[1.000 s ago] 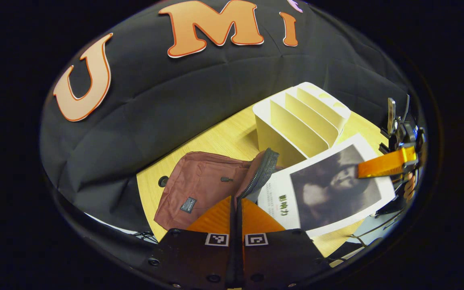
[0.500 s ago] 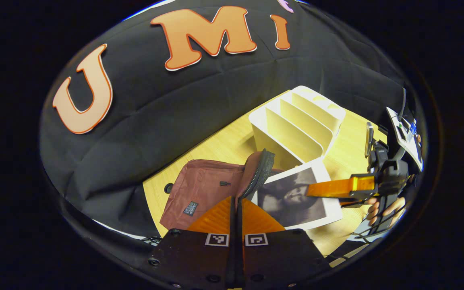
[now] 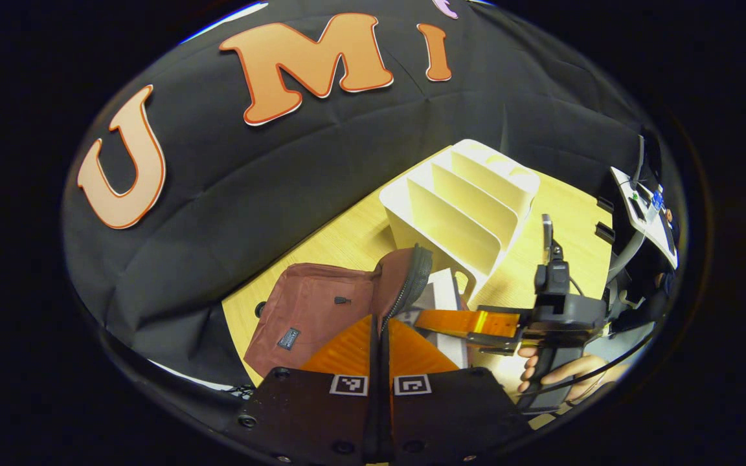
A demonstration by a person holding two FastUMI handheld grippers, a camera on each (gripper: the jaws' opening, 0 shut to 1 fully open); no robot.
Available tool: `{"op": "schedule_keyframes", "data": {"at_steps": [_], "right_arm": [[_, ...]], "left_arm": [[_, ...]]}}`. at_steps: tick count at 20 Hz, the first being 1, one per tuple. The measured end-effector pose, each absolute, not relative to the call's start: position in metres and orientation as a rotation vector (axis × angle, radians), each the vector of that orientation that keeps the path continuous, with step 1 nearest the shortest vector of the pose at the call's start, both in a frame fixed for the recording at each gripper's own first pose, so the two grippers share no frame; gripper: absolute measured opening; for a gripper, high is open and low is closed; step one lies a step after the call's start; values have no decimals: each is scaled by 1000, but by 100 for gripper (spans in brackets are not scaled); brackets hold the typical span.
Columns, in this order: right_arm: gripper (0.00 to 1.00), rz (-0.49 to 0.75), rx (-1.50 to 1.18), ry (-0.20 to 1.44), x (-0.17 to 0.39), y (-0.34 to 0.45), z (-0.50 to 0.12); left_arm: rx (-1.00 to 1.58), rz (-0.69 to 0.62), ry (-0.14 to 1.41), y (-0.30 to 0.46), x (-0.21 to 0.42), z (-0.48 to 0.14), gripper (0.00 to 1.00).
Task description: Open the schoolbag, grab two books from the bookshelf and put them into the schoolbag.
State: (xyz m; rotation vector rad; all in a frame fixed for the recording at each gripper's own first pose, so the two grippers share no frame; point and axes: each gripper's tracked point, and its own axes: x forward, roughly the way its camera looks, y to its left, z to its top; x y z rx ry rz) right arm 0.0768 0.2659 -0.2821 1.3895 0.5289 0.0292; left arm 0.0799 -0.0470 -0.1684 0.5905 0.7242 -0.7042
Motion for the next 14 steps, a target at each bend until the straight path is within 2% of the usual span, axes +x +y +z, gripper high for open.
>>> {"op": "schedule_keyframes", "data": {"at_steps": [1,4,6,7,8,9,10,12,13,14], "right_arm": [[32,18,1383,535,81,269,-287],[34,2,1368,590,82,285,-302],[40,-54,1328,666,73,288,-317],[49,-71,1317,699,67,288,-324],[64,-86,1306,736,63,288,-330],[58,-101,1293,765,55,286,-334],[60,-102,1279,782,53,285,-336],[76,-86,1248,810,43,284,-329],[87,-84,1217,827,39,282,-329],[91,-84,1185,839,35,275,-328]], "left_arm": [[588,-701,726,-45,81,-169,1],[581,-694,731,-42,81,-170,1],[579,-688,736,-39,82,-172,1],[567,-684,742,-38,83,-174,1],[555,-681,748,-36,83,-174,1],[547,-679,751,-35,81,-173,1],[542,-676,752,-33,81,-175,1],[527,-678,751,-34,80,-176,1],[519,-679,752,-34,79,-177,1],[513,-676,753,-33,79,-177,1]]}}
